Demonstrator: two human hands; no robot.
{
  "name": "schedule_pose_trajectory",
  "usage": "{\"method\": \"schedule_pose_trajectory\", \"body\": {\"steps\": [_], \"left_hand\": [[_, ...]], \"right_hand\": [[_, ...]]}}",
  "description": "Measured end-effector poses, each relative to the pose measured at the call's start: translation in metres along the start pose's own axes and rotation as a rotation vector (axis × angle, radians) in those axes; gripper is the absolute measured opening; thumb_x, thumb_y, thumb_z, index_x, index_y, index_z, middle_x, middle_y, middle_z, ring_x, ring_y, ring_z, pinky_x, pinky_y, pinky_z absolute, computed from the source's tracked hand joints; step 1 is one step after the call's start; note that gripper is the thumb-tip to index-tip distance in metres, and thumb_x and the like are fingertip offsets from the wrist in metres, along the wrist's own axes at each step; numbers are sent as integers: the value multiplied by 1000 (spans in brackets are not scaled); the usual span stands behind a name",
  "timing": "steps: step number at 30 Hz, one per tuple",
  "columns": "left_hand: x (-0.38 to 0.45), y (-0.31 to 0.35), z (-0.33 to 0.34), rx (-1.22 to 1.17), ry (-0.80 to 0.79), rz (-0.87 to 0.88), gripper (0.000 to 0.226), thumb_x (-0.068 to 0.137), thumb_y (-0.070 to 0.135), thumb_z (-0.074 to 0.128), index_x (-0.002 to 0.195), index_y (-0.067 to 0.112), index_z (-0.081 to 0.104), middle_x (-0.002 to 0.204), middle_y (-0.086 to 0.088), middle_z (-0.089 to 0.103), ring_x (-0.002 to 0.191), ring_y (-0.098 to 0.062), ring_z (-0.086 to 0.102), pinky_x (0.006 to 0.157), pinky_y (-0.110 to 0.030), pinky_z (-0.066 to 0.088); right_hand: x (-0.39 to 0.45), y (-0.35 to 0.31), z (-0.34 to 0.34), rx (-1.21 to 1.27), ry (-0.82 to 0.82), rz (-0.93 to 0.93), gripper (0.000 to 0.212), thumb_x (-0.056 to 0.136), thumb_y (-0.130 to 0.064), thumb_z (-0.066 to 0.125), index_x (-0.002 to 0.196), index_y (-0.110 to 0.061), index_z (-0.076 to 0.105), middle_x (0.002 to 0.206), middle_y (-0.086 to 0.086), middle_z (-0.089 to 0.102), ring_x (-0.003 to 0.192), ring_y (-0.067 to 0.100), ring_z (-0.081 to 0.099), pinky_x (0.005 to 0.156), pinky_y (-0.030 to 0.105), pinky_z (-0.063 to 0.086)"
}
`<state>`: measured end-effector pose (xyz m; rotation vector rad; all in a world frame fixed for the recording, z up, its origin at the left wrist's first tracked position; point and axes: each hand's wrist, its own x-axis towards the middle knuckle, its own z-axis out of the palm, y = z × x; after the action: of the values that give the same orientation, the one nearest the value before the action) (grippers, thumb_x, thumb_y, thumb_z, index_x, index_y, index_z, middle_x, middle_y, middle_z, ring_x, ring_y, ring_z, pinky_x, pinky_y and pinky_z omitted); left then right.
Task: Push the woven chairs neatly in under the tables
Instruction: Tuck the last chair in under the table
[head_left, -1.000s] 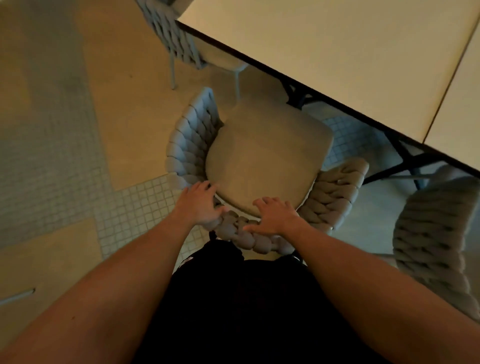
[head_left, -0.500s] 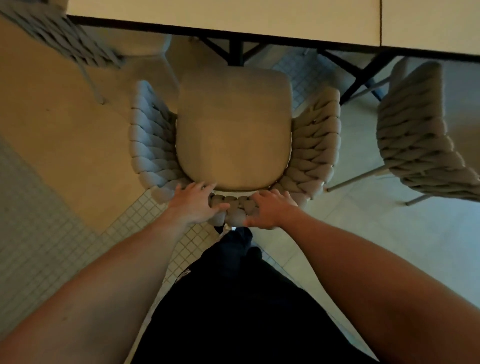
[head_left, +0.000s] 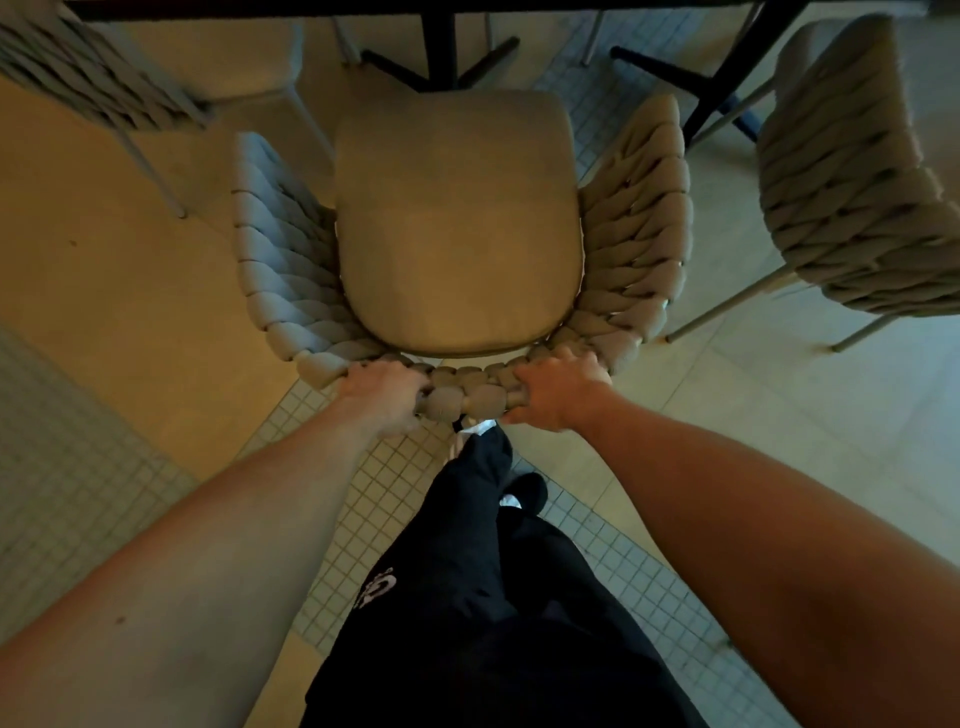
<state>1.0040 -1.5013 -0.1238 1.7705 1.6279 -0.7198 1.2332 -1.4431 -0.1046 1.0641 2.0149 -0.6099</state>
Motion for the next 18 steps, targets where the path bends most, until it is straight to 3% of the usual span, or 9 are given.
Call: {"method": "schedule_pose_trajectory", "body": {"steps": [4,10,18], "left_hand": [[-16,16,-1,1,19,-58,24,82,41,70,105,38,64,103,3,65,107,-27,61,87,-46,43],[-35,45,20,-25,-44,-45,34,84,39,65,118,40,63,112,2,66,113,-25,60,97,-46,41],[-8,46,-9,-34,51,-49,29,85,37,64,115,39,65,111,3,68,109,-25,61,89,-42,41]], "right_hand": [[-13,0,7,21,11,5,72,88,-79,48,140,-29,48,144,4,52,137,31,38,106,53,37],[-39,8,33,31,-57,16,71,89,-76,49,143,-30,45,145,4,51,139,31,34,106,51,36],[-18,35,8,12,-31,30,69,89,-79,46,139,-30,48,139,6,57,136,31,37,106,51,37]]}}
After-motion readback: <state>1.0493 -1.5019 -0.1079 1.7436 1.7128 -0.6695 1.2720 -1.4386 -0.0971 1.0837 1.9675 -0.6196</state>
